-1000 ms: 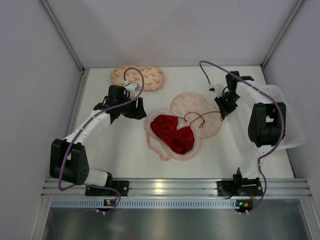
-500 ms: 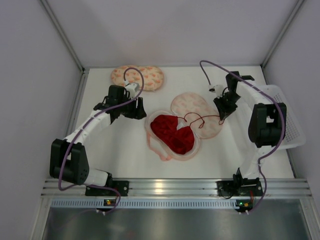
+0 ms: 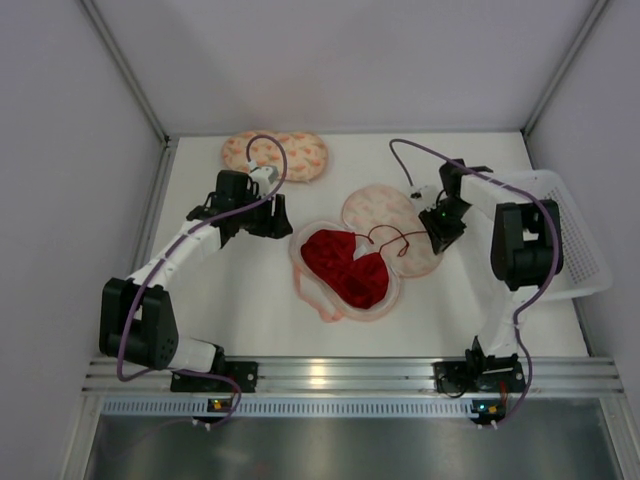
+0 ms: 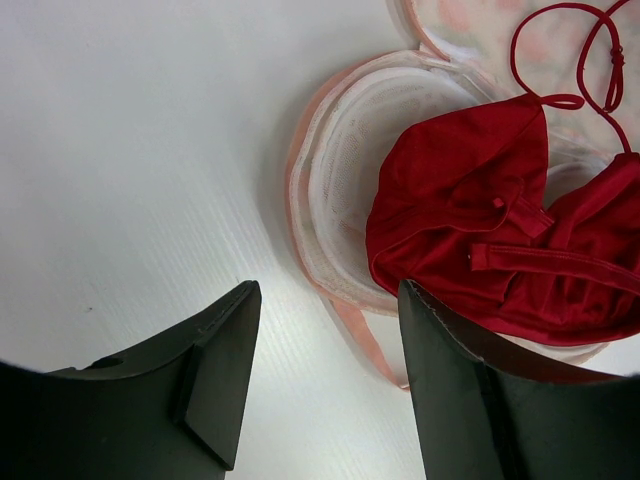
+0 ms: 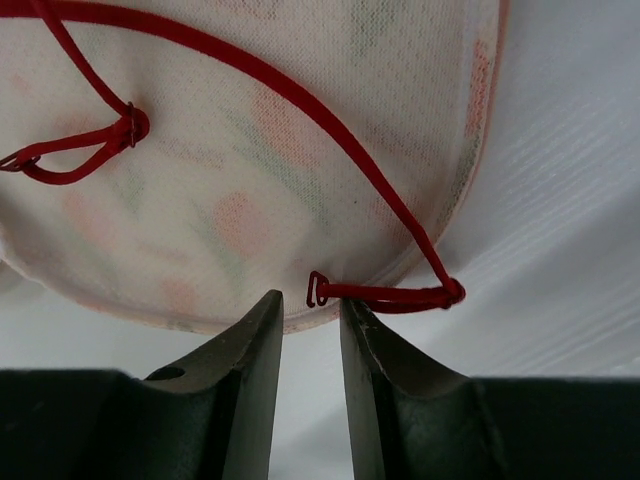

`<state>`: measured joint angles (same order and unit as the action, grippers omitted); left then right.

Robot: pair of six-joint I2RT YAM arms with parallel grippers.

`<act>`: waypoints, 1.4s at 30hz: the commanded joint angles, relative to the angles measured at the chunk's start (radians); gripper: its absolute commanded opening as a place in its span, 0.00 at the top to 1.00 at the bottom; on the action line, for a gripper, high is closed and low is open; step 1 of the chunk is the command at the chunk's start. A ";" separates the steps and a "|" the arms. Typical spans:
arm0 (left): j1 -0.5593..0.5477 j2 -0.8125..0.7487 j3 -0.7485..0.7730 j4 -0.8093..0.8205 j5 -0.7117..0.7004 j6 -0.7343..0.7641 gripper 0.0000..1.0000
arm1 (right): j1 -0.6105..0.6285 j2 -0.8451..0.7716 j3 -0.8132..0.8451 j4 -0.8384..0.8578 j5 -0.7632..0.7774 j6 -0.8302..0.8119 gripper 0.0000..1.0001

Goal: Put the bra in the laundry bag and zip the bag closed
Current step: Adjust the bra in the laundry bag.

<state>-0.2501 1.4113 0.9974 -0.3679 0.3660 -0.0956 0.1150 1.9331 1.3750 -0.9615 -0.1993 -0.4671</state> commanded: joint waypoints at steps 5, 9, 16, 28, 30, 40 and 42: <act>0.008 -0.025 -0.009 0.023 0.007 0.004 0.37 | 0.029 0.026 -0.022 0.113 0.027 0.016 0.70; 0.011 -0.025 -0.013 0.024 0.008 0.004 0.37 | 0.032 0.027 -0.031 0.122 0.028 0.010 0.78; 0.011 -0.029 -0.016 0.021 0.014 0.007 0.37 | 0.034 -0.068 0.016 0.029 0.021 -0.019 1.00; 0.012 -0.040 -0.016 0.018 0.014 0.011 0.37 | 0.043 -0.163 0.194 -0.175 -0.061 -0.027 1.00; 0.014 -0.043 -0.017 0.017 0.013 0.011 0.37 | 0.057 -0.167 0.225 -0.197 -0.158 -0.016 1.00; 0.031 -0.051 -0.009 0.003 0.030 0.000 0.37 | 0.241 -0.195 0.312 -0.220 -0.633 0.093 1.00; 0.032 -0.054 -0.008 -0.002 0.027 0.004 0.37 | 0.302 -0.183 0.291 -0.168 -0.647 0.122 1.00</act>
<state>-0.2256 1.3991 0.9852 -0.3717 0.3771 -0.0952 0.3443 1.7802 1.6501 -1.1664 -0.6975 -0.4038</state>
